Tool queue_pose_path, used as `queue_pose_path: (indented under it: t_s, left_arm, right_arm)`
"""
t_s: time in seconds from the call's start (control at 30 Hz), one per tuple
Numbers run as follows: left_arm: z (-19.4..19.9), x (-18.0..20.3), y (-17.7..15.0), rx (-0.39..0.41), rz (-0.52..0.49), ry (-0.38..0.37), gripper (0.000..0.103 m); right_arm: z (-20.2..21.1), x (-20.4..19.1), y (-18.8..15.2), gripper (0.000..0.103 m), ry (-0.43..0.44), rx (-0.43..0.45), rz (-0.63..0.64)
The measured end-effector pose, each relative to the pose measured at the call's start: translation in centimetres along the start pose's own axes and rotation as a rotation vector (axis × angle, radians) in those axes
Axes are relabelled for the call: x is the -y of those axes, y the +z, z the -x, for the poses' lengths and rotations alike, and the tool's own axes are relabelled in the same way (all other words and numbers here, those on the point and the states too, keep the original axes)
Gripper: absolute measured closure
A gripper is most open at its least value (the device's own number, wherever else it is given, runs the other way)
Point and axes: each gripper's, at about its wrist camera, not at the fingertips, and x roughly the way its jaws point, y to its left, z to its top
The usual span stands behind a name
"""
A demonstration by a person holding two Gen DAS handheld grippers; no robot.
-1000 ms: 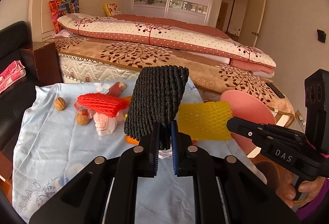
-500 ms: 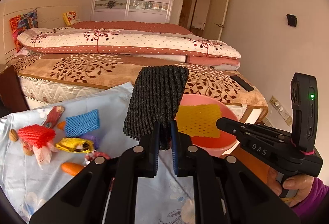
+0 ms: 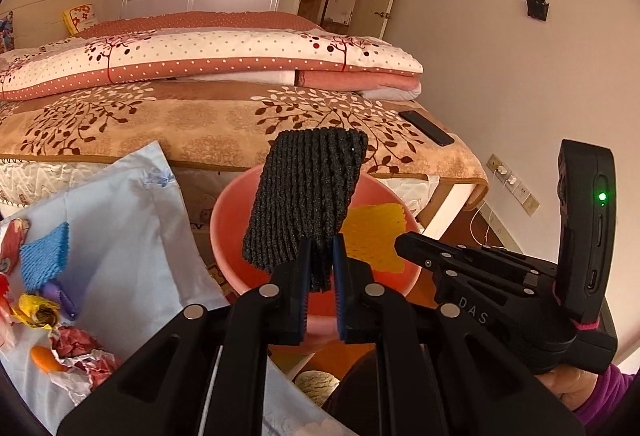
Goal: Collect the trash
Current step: 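Carry both held items over the pink bucket and open both tools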
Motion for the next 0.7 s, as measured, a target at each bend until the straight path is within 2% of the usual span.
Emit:
queue_pose_path:
  t_s: [0.17, 0.2, 0.23, 0.3, 0.33, 0.37, 0.6, 0.7]
  left_arm:
    - [-2.1, 0.3, -0.3, -0.048, 0.005, 0.006, 0.092]
    - [-2.3, 0.3, -0.3, -0.056, 0.006, 0.010, 0.089]
    - [-2.4, 0.2, -0.3, -0.060, 0.006, 0.016, 0.085]
    - [-2.5, 0.2, -0.3, -0.050, 0.008, 0.025, 0.062]
    - [-2.5, 0.1, -0.2, -0.042, 0.009, 0.024, 0.058]
    - [-2.4, 0.0, -0.2, -0.034, 0.009, 0.021, 0.055]
    - [-1.3, 0.3, 0.4, 0.004, -0.025, 0.044, 0.052]
    - [-0.3, 0.3, 0.6, 0.028, -0.026, 0.057, 0.052]
  right_arm:
    - [-0.8, 1.0, -0.2, 0.099, -0.007, -0.025, -0.020]
    - [-0.9, 1.1, -0.2, 0.099, -0.006, -0.029, -0.020]
    - [-0.9, 1.2, -0.2, 0.097, -0.007, -0.031, -0.019]
    - [-1.1, 1.3, -0.2, 0.087, -0.006, -0.033, -0.018]
    - [-1.1, 1.3, -0.2, 0.081, -0.007, -0.031, -0.019]
    - [-1.1, 1.3, -0.2, 0.081, -0.008, -0.030, -0.020]
    - [-0.5, 0.9, 0.4, 0.079, 0.015, -0.001, -0.013]
    - [0.4, -0.1, 0.5, 0.060, 0.029, 0.036, 0.005]
